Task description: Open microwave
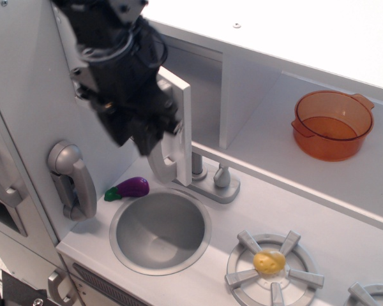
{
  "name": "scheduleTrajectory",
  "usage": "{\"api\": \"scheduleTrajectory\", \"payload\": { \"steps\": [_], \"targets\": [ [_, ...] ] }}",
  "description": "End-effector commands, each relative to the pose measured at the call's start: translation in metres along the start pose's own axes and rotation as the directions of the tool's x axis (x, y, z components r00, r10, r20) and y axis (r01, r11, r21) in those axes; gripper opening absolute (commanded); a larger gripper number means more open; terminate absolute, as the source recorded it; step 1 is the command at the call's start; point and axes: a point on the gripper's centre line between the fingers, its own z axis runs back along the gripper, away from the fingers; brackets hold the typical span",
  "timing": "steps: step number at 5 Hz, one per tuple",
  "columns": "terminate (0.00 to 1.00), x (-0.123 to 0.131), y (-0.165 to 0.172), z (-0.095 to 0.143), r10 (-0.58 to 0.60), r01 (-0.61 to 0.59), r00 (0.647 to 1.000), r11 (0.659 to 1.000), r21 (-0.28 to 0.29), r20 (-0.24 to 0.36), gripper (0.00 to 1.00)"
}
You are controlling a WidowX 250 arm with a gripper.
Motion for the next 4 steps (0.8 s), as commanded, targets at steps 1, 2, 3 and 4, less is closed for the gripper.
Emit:
{"api": "scheduleTrajectory", "payload": {
  "steps": [1,2,3,4],
  "targets": [
    [0.00,-0.008,-0.049,0.025,-0.012,-0.014,0.972,0.994,-0.109,-0.236,1.00],
    [0.00,0.015,-0.081,0.021,-0.006,-0.028,0.972,0.989,-0.142,-0.233,1.00],
    [0.00,0.054,-0.106,0.023,0.044,-0.092,0.976,0.971,-0.222,-0.215,1.00],
    [0.00,0.082,-0.102,0.027,0.066,-0.085,0.993,0.978,-0.191,-0.101,1.00]
  ]
}}
